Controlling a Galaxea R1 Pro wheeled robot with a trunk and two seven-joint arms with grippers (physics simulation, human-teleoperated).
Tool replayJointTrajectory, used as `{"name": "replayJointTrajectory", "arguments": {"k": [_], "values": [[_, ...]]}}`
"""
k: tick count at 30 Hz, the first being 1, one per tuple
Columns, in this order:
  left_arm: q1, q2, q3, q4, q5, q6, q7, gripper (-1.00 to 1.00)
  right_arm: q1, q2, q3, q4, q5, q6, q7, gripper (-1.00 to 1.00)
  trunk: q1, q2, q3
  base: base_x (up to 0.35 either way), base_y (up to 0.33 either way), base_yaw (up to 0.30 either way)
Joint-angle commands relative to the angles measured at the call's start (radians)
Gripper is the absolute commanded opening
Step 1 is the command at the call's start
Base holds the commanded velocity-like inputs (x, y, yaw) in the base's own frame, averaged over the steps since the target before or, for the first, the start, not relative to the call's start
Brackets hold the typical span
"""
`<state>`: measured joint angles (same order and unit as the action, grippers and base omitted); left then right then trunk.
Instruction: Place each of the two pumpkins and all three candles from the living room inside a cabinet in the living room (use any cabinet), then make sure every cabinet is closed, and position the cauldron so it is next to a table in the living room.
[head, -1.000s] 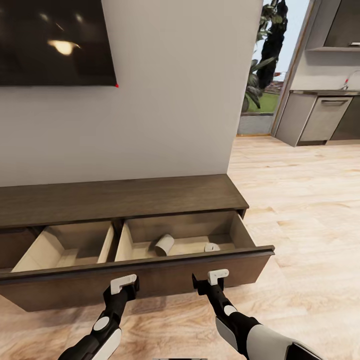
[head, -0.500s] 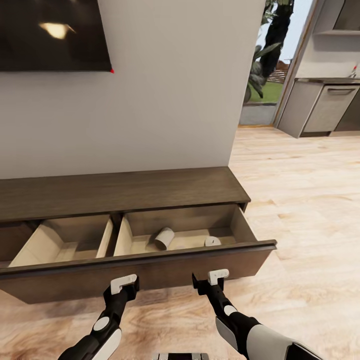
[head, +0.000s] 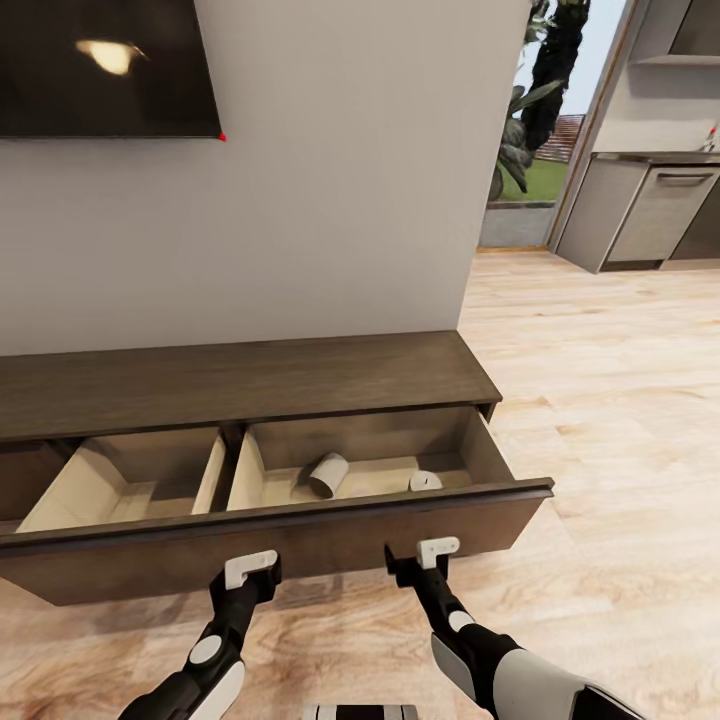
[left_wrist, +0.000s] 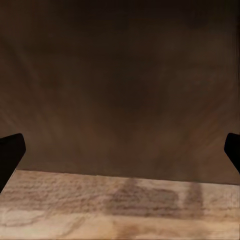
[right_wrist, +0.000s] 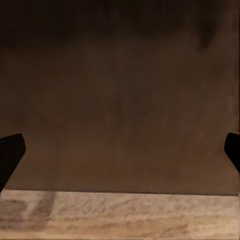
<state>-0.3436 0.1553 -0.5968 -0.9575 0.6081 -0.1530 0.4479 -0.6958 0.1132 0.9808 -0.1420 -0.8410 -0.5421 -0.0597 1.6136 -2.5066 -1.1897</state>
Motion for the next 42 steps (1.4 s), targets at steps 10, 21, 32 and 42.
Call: {"name": "replayJointTrajectory", "arguments": {"k": [10, 21, 32, 42], "values": [[0.000, 0.001, -0.006, 0.000, -0.011, -0.011, 0.006, 1.00, -0.001, 0.000, 0.009, 0.008, -0.067, -0.092, -0.010, 1.00, 0.000, 0.000, -0.001, 0.000, 0.000, 0.000], [0.000, 0.003, -0.006, 0.000, -0.011, -0.009, 0.002, 1.00, -0.001, 0.000, 0.009, 0.009, -0.081, -0.089, -0.015, 1.00, 0.000, 0.000, -0.001, 0.037, 0.003, 0.000], [0.000, 0.001, -0.006, 0.000, -0.011, -0.005, 0.004, 1.00, -0.001, 0.000, 0.010, 0.009, -0.081, -0.087, -0.015, 1.00, 0.000, 0.000, -0.001, 0.145, 0.003, 0.000], [0.000, 0.001, -0.006, 0.000, -0.010, -0.005, 0.005, 1.00, -0.001, 0.000, 0.009, 0.009, -0.081, -0.085, -0.015, 1.00, 0.000, 0.000, -0.001, 0.259, 0.000, 0.000]]}}
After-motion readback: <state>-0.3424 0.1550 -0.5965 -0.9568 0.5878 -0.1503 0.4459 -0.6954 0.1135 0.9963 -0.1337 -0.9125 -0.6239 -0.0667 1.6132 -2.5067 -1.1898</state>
